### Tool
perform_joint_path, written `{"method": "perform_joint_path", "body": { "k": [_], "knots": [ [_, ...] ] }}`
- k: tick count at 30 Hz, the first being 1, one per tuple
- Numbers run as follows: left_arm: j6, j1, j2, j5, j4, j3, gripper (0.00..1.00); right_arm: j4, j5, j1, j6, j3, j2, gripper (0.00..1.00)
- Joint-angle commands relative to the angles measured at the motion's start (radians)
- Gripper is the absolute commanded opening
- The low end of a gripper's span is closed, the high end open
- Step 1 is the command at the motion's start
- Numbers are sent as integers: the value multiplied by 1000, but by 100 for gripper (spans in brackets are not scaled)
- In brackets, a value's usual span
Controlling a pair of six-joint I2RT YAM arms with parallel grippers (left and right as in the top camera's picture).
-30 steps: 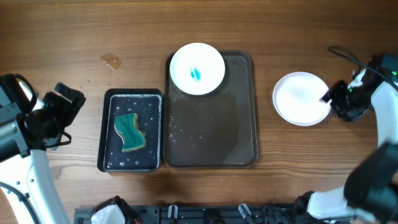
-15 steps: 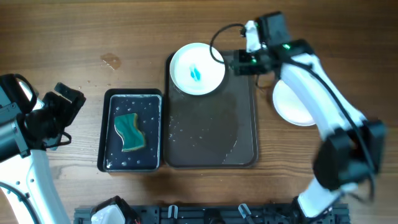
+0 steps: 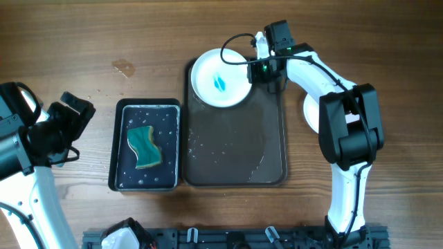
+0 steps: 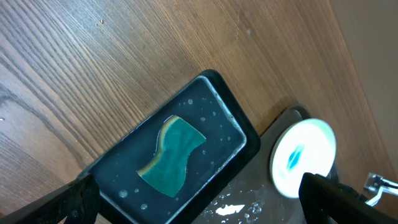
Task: Clean dirty plates on tray and stack at the side
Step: 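Move the right gripper to the last plate's rim on the tray, then grasp the green sponge in the black tray with the left gripper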
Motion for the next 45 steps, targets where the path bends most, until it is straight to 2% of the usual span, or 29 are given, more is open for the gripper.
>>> {"method": "perform_joint_path", "body": {
  "k": [1,4,9,12,15,18,20,23,25,27,28,29,32,34,39,42,45],
  "knots": [
    [2,8,-4,8,0,14,100,-89,93,-13,145,24,-6,4],
    [2,8,-4,8,0,14,100,-201,107,-33,145,24,-115,5],
    [2,8,-4,8,0,14,100,-502,108,-38,145,22,-359,4],
    [2,8,-4,8,0,14,100,-634,104,-16,167,-51,-474,4],
    [2,8,-4,9,5,14,100,-563,97,14,256,-278,-569,4],
    [2,8,-4,9,-16,14,100,-278,17,47,328,-562,-623,4],
    [2,7,-4,14,-14,14,100,-116,5,59,327,-672,-621,4],
    [2,7,-4,31,-15,14,99,36,6,80,313,-771,-621,4],
    [66,-16,0,98,-32,13,91,74,11,106,273,-790,-621,4],
    [80,-64,13,82,-62,8,87,81,24,129,273,-790,-621,8],
    [80,-99,19,66,-66,-5,86,85,25,138,276,-789,-621,27],
    [80,-136,26,41,-63,-27,86,84,25,138,276,-787,-621,37],
    [79,-233,58,-47,-50,-116,83,45,29,109,272,-751,-645,40],
    [74,-280,89,-53,3,-192,80,5,29,78,245,-713,-688,40],
    [68,-367,213,-53,224,-360,65,-70,29,29,193,-622,-819,43],
    [40,-409,331,-55,272,-397,54,-77,29,29,194,-620,-866,45],
    [-56,-449,452,-176,285,-412,39,-97,29,29,194,-620,-869,45]
  ]
}}
